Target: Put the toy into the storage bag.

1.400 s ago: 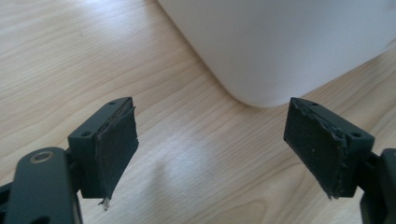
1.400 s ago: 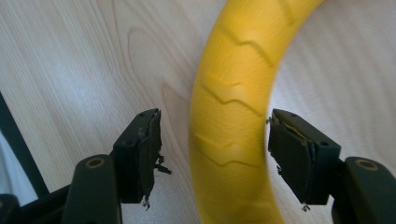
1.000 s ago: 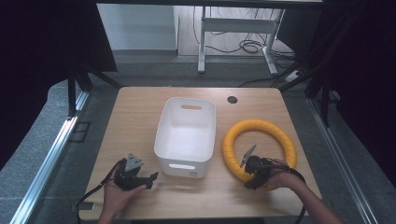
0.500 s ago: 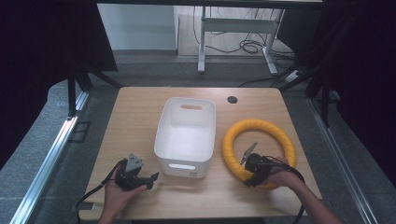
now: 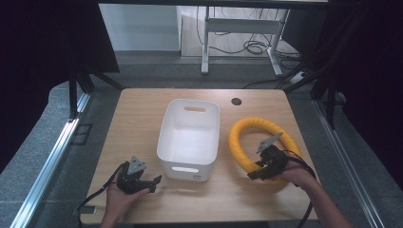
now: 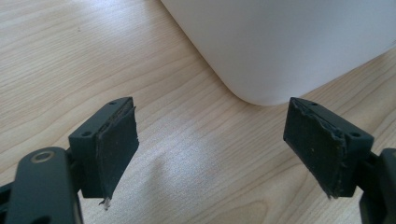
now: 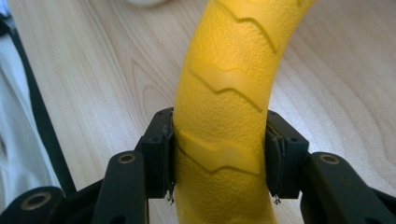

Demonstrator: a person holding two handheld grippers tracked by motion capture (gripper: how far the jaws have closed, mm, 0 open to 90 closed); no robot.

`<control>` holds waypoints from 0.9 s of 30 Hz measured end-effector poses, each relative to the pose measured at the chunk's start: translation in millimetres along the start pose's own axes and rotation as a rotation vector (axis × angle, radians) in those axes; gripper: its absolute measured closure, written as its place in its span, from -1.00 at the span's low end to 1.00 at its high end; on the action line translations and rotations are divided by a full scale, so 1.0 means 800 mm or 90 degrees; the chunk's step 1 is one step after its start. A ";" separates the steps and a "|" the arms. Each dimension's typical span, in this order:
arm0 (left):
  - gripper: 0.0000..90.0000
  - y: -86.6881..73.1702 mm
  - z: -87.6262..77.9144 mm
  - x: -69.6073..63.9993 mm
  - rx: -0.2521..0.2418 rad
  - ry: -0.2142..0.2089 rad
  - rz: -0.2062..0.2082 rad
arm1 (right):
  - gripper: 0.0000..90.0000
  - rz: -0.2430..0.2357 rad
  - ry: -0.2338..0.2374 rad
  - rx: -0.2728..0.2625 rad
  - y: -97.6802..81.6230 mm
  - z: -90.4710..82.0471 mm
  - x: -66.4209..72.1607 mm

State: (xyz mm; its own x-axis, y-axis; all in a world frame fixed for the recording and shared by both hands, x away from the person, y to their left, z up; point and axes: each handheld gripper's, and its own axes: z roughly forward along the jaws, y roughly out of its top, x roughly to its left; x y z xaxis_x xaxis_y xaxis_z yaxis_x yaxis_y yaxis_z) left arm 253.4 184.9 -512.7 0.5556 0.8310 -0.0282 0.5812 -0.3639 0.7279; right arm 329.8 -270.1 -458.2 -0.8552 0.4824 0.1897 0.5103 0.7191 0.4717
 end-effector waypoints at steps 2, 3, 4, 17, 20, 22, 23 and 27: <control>-0.61 0.000 0.000 0.000 0.001 0.000 0.000 | 0.13 0.005 0.006 -0.016 -0.002 -0.006 -0.001; -0.61 0.000 0.000 0.000 0.000 -0.001 0.000 | 0.13 0.007 0.012 -0.032 -0.003 -0.011 -0.003; -0.61 0.000 0.000 0.000 0.000 -0.001 0.000 | 0.13 0.007 0.012 -0.032 -0.003 -0.011 -0.003; -0.61 0.000 0.001 0.000 0.002 -0.003 -0.001 | 0.14 0.048 0.037 -0.152 -0.010 -0.042 -0.014; -0.61 0.000 0.001 0.000 0.002 -0.003 -0.001 | 0.14 0.053 0.041 -0.166 -0.011 -0.046 -0.016; -0.61 0.000 0.001 0.000 0.002 -0.002 -0.001 | 0.14 0.058 0.041 -0.179 -0.013 -0.050 -0.018; -0.61 0.000 0.002 0.000 0.001 -0.003 -0.001 | 0.14 0.060 0.043 -0.189 -0.014 -0.053 -0.019; -0.61 0.000 0.002 0.000 0.003 -0.002 0.000 | 0.14 0.062 0.045 -0.202 -0.016 -0.057 -0.021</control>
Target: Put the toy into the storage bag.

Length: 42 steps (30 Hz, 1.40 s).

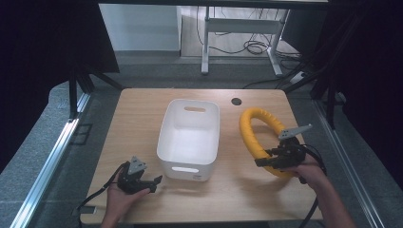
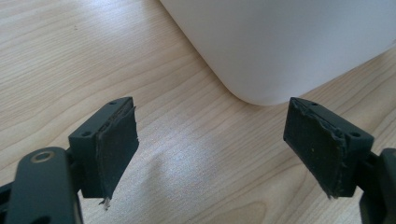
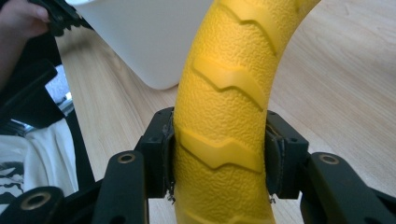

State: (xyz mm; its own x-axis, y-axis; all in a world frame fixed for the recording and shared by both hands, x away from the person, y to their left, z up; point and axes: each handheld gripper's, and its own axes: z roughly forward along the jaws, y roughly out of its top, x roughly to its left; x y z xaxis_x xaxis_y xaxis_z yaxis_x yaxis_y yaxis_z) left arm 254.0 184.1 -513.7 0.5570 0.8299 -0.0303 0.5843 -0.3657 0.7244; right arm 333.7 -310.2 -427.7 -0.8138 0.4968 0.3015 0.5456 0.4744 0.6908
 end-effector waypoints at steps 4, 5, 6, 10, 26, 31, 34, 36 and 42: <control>-0.61 0.000 0.000 0.000 0.000 0.000 0.000 | 0.14 0.005 -0.001 -0.015 0.000 -0.007 -0.001; -0.61 0.000 0.000 0.000 0.000 0.000 0.000 | 0.14 0.005 -0.001 -0.015 0.000 -0.007 -0.001; -0.61 0.000 0.000 0.000 0.000 0.000 0.000 | 0.14 0.006 0.000 -0.019 0.000 -0.008 -0.002; -0.61 0.000 0.001 0.000 0.000 0.000 0.001 | 0.14 0.017 0.000 -0.045 0.000 -0.016 -0.006; -0.61 0.000 0.002 0.000 0.002 0.002 0.002 | 0.14 0.029 -0.015 -0.090 0.000 -0.032 -0.011; -0.61 -0.001 0.002 0.000 0.002 0.003 0.003 | 0.14 0.036 -0.015 -0.113 -0.003 -0.038 -0.014; -0.61 0.000 0.002 0.000 0.002 0.002 0.003 | 0.14 0.041 -0.012 -0.127 -0.004 -0.042 -0.016; -0.61 0.000 0.002 0.000 0.002 0.002 0.003 | 0.14 0.042 -0.014 -0.135 -0.006 -0.046 -0.016; -0.61 0.000 0.002 0.000 0.002 0.003 0.003 | 0.14 0.044 -0.021 -0.158 -0.008 -0.057 -0.019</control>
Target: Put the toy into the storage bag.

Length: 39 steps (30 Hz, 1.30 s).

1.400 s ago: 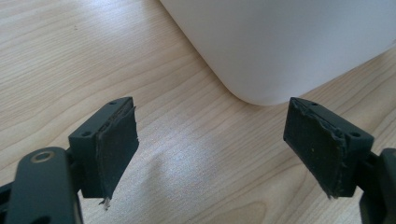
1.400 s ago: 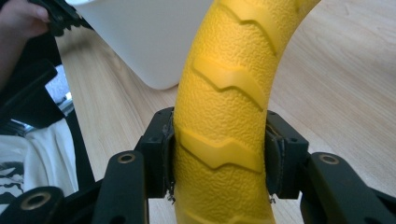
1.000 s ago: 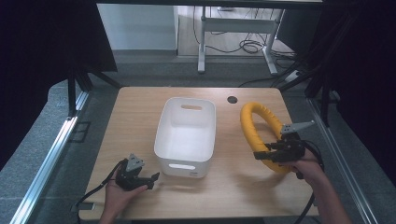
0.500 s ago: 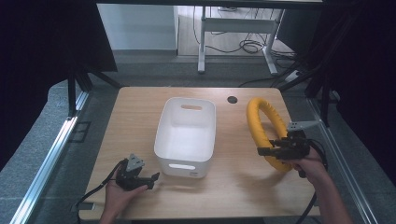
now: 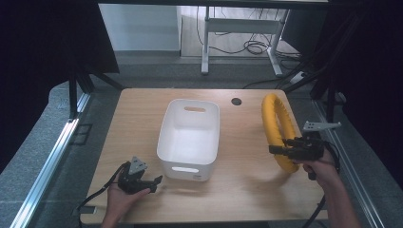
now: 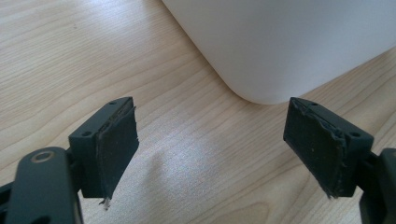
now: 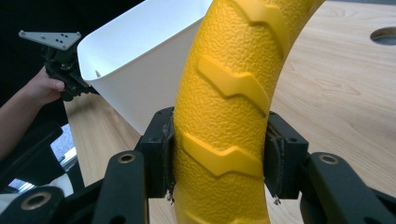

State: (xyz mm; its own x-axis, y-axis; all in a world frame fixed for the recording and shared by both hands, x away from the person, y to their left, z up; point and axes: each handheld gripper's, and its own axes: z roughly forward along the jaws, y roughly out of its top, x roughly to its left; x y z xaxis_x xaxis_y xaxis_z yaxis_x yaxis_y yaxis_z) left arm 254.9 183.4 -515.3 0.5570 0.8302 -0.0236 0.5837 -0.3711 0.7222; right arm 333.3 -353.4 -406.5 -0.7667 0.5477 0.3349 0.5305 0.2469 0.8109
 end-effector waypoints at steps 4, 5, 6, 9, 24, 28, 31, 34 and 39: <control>-0.61 0.000 0.000 0.000 -0.001 0.001 0.000 | 0.14 -0.004 0.003 -0.005 0.001 -0.003 0.000; -0.61 0.000 0.000 0.000 -0.001 0.001 0.000 | 0.14 -0.003 0.005 -0.006 0.002 -0.004 0.000; -0.61 0.000 0.000 0.000 -0.001 0.001 0.000 | 0.14 -0.004 0.007 -0.011 0.003 -0.005 0.002; -0.61 0.000 -0.001 0.000 -0.001 0.002 0.000 | 0.14 -0.005 0.012 -0.028 0.006 -0.006 0.004; -0.61 0.000 0.000 0.001 0.000 0.002 0.002 | 0.14 -0.008 0.022 -0.105 0.018 0.005 0.025; -0.61 0.000 0.000 0.000 -0.002 0.001 0.000 | 0.14 -0.003 0.022 -0.136 0.017 0.014 0.030; -0.61 0.000 0.001 0.001 -0.003 0.000 -0.002 | 0.14 -0.002 0.014 -0.154 0.017 0.022 0.035; -0.61 0.001 0.000 0.002 -0.004 0.000 -0.002 | 0.13 0.000 0.007 -0.174 0.019 0.029 0.041; -0.61 0.002 0.000 0.002 -0.006 0.000 -0.005 | 0.13 -0.008 -0.017 -0.204 0.021 0.040 0.054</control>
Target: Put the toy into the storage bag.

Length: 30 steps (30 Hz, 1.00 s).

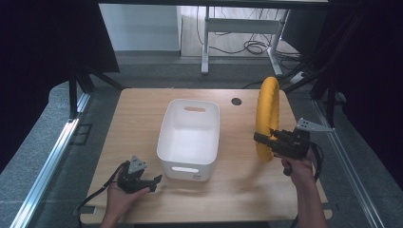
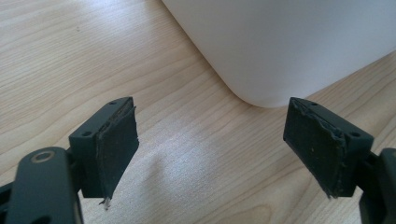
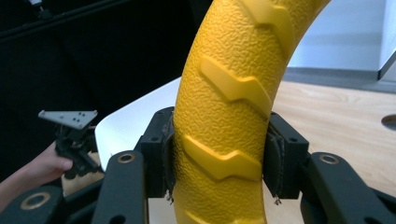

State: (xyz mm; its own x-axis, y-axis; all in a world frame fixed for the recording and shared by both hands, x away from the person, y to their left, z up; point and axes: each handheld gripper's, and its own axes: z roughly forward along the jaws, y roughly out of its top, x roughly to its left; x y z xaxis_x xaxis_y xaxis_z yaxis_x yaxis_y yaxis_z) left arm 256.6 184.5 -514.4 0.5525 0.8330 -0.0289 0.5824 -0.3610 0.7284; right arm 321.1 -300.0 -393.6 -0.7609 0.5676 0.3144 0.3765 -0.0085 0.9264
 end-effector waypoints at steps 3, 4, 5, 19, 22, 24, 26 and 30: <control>-0.61 0.000 0.000 -0.001 0.003 0.000 0.001 | 0.13 0.003 -0.012 -0.019 0.000 0.006 0.006; -0.61 0.000 0.000 -0.001 0.002 0.000 0.000 | 0.13 -0.001 -0.022 -0.031 0.000 0.009 0.010; -0.61 0.000 -0.001 0.000 0.000 0.000 -0.001 | 0.13 -0.004 -0.029 -0.035 0.000 0.010 0.012; -0.60 0.000 -0.002 0.000 0.000 0.000 -0.004 | 0.13 -0.034 -0.118 -0.101 -0.013 0.022 0.049; -0.60 0.000 -0.001 -0.001 0.002 -0.001 -0.006 | 0.13 -0.043 -0.150 -0.123 -0.019 0.028 0.060; -0.60 0.000 0.000 -0.001 0.004 -0.001 -0.005 | 0.13 -0.048 -0.173 -0.136 -0.023 0.033 0.064; -0.60 0.000 0.000 -0.001 0.003 -0.001 -0.005 | 0.13 -0.056 -0.188 -0.140 -0.026 0.038 0.066; -0.60 0.000 0.001 -0.001 0.004 0.000 -0.003 | 0.12 -0.060 -0.201 -0.156 -0.030 0.046 0.069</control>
State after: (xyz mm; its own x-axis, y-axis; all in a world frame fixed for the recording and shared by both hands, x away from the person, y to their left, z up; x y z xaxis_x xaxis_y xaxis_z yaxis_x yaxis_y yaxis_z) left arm 256.2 183.4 -515.1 0.5493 0.8350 -0.0326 0.5894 -0.3595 0.7235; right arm 289.6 -238.1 -406.0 -0.5723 0.7996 0.1818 0.1461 -0.1188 0.9821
